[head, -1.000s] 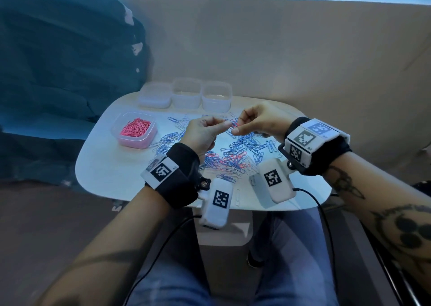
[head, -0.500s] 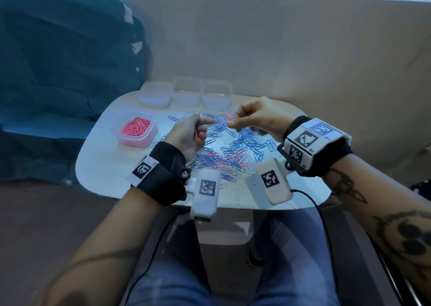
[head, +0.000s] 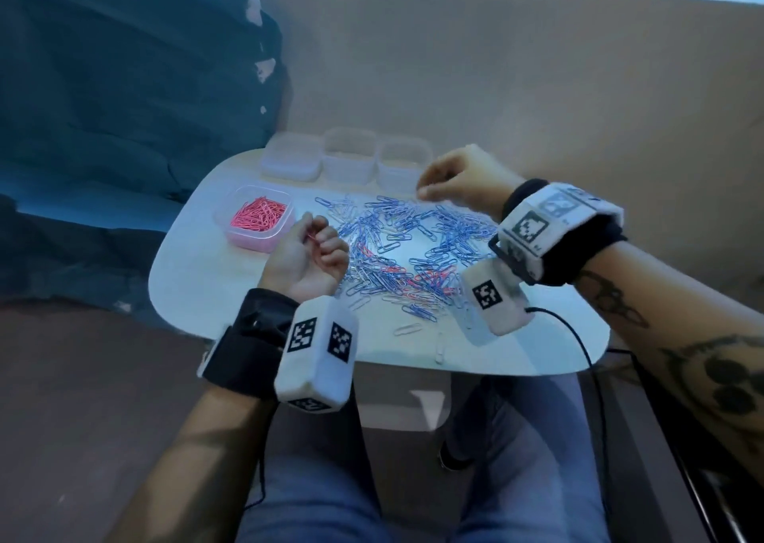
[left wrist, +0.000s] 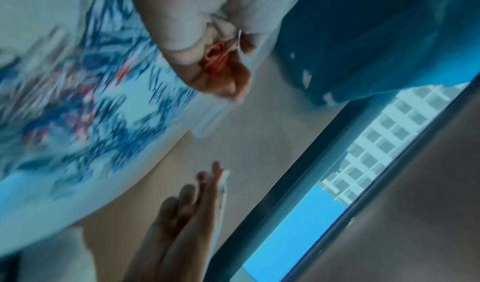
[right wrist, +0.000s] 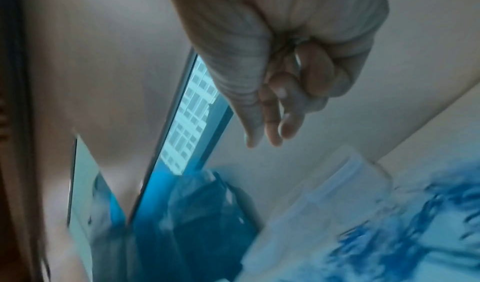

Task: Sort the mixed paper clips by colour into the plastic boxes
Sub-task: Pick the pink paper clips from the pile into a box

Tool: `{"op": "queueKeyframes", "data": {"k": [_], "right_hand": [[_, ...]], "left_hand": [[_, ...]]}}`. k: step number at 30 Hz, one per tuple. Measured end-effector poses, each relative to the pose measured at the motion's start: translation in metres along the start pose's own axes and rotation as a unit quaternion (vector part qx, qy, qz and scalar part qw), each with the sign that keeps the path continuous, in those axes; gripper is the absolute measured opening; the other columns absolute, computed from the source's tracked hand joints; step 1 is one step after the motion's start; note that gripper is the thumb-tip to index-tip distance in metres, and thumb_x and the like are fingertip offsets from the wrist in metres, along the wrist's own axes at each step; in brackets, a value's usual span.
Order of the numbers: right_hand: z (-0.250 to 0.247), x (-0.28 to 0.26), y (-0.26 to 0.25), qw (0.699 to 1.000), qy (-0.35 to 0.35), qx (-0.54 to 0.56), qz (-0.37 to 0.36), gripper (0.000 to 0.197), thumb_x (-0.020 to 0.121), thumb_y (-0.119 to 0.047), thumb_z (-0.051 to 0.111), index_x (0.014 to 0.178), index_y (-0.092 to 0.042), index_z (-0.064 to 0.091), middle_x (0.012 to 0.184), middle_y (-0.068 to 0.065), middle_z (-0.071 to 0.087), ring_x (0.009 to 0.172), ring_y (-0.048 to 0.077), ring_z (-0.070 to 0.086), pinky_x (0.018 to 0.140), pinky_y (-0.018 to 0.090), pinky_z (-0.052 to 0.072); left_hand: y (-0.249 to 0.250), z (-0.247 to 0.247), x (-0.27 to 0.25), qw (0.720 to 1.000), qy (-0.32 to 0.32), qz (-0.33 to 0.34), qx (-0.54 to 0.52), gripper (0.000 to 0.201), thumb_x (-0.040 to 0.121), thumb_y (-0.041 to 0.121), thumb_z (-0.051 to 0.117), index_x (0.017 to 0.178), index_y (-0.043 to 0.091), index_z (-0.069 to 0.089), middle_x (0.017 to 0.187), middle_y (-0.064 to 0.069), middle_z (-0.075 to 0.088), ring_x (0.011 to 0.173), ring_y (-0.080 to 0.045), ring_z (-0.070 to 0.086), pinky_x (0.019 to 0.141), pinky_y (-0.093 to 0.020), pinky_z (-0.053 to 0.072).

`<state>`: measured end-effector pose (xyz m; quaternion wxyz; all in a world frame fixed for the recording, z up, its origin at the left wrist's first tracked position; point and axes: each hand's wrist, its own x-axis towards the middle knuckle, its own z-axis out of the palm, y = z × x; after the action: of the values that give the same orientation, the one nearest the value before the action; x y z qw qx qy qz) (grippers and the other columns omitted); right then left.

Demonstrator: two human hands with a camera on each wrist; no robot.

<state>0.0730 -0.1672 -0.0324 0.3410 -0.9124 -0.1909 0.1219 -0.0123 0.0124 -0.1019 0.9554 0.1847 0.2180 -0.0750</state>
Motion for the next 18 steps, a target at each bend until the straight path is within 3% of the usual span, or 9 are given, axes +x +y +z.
{"op": "queueKeyframes", "data": {"k": [3,7,10,13,15,18], "right_hand": [[0.025,0.011,0.000,0.968,-0.135,-0.209,-0.038,0.028,0.083,-0.014,0.066,0.111,-0.010,0.066,0.097,0.000,0.063,0.082,0.008,0.051,0.055,0.007,0.035],[0.045,0.023,0.000,0.926,-0.203,-0.314,-0.051,0.043,0.076,-0.016,0.073,0.116,-0.007,0.058,0.117,0.009,0.060,0.092,0.019,0.051,0.075,0.022,0.036],[0.046,0.028,0.004,0.930,-0.160,-0.323,-0.068,0.040,0.076,-0.018,0.073,0.111,-0.005,0.059,0.109,0.011,0.057,0.097,0.024,0.051,0.075,0.025,0.034],[0.057,0.026,-0.007,0.959,-0.112,-0.247,-0.077,0.023,0.081,-0.018,0.067,0.101,-0.007,0.065,0.088,0.003,0.054,0.086,0.020,0.050,0.068,0.022,0.033],[0.070,0.024,-0.015,0.960,-0.112,-0.248,-0.072,0.018,0.081,-0.021,0.067,0.095,-0.010,0.068,0.079,-0.002,0.055,0.079,0.015,0.049,0.058,0.023,0.034],[0.085,0.029,-0.021,0.954,-0.093,-0.281,-0.035,0.020,0.078,-0.020,0.071,0.090,-0.005,0.068,0.082,0.005,0.067,0.075,0.018,0.054,0.058,0.022,0.039]], "left_hand": [[0.000,-0.008,-0.003,0.998,-0.013,-0.015,0.058,0.053,0.099,0.035,0.032,0.053,0.014,0.050,0.041,0.006,0.031,0.030,-0.004,0.031,0.030,-0.012,0.019],[-0.003,-0.016,-0.002,0.995,-0.044,-0.019,0.083,0.037,0.099,0.035,0.028,0.068,0.019,0.039,0.039,0.005,0.030,0.027,-0.003,0.029,0.028,-0.012,0.017],[-0.002,-0.020,-0.003,0.996,-0.058,-0.014,0.067,0.030,0.093,0.034,0.035,0.068,0.019,0.042,0.040,0.006,0.030,0.028,-0.003,0.029,0.029,-0.012,0.016],[-0.001,-0.021,-0.003,0.997,-0.062,-0.002,0.054,0.031,0.093,0.033,0.036,0.067,0.017,0.044,0.040,0.006,0.029,0.027,-0.004,0.028,0.029,-0.012,0.016],[-0.002,-0.021,-0.003,0.996,-0.063,0.001,0.056,0.035,0.097,0.034,0.031,0.068,0.017,0.042,0.040,0.006,0.029,0.027,-0.004,0.028,0.029,-0.012,0.016],[-0.002,-0.021,-0.004,0.997,-0.065,0.001,0.044,0.037,0.099,0.034,0.029,0.069,0.017,0.042,0.040,0.006,0.030,0.028,-0.003,0.028,0.030,-0.012,0.015]]}}
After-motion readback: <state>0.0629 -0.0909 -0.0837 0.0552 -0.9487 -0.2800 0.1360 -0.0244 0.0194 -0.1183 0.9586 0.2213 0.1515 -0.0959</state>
